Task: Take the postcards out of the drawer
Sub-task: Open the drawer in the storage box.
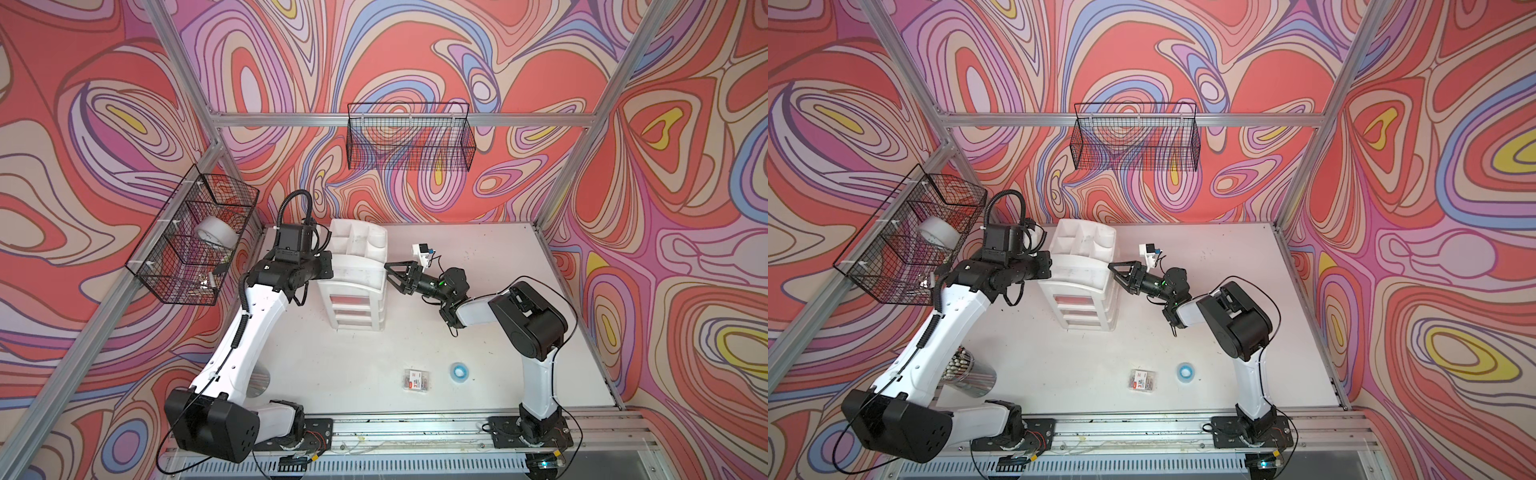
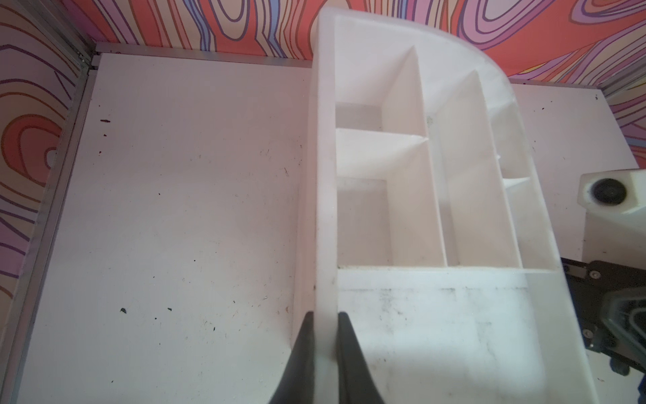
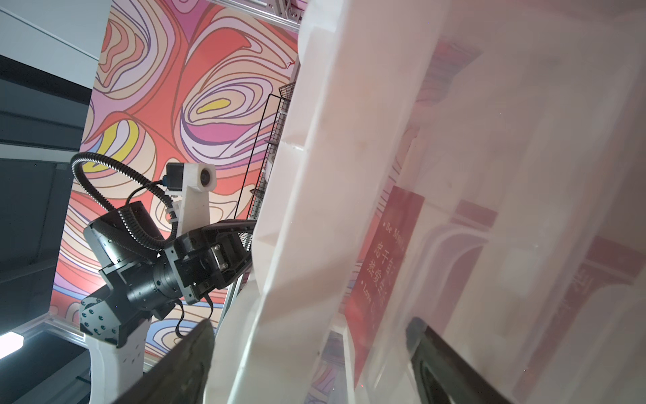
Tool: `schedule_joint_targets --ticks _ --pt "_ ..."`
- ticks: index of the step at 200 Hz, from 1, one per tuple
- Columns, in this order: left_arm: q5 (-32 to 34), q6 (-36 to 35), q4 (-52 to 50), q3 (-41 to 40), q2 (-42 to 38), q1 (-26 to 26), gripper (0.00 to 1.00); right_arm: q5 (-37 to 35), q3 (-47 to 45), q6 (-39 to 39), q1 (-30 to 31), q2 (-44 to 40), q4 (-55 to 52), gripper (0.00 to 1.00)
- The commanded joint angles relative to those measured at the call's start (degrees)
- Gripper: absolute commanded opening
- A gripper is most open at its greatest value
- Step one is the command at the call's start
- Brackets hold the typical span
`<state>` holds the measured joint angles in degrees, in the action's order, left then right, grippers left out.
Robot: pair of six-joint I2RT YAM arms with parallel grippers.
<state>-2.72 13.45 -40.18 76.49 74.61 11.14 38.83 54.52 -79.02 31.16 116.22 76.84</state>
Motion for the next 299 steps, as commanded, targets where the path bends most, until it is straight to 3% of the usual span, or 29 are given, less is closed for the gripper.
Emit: schedule_joint_targets --ticks 1,99,133,145,180,212,245,299 --pt "2.8 -0.8 -2.7 -1.2 -0.3 -0.1 0.0 -0.9 -1.2 1.4 -1.6 -4.4 8.3 0.87" --pt "4.6 -0.6 -2.8 -0.6 -0.7 -0.1 0.0 0.3 -7.7 2.3 -6.8 -9.8 8.2 0.85" --pt "4.4 0.5 -2.4 -1.0 -1.5 -0.2 0.0 2.5 -6.7 4.0 -6.9 -9.8 2.6 0.84" --pt "5.0 1.1 -2.4 -1.0 -1.8 -0.1 0.0 3.1 -5.9 7.1 -7.0 -10.9 -2.9 0.84" --pt "4.1 2.9 -1.7 -1.1 -2.8 -0.2 0.0 1.8 0.7 25.7 -6.8 -18.5 -40.0 0.86" --pt "5.0 4.0 -0.7 -1.5 -3.4 -0.2 0.0 -2.6 8.3 36.9 -6.8 -21.6 -63.5 0.87" --pt "6.6 4.1 0.6 -1.7 -3.2 -0.1 0.0 -5.2 13.6 41.5 -6.7 -21.3 -75.1 0.88" --pt "7.3 4.3 0.4 -1.1 -3.4 -0.2 0.0 -8.8 16.2 43.3 -6.5 -20.4 -80.1 0.87"
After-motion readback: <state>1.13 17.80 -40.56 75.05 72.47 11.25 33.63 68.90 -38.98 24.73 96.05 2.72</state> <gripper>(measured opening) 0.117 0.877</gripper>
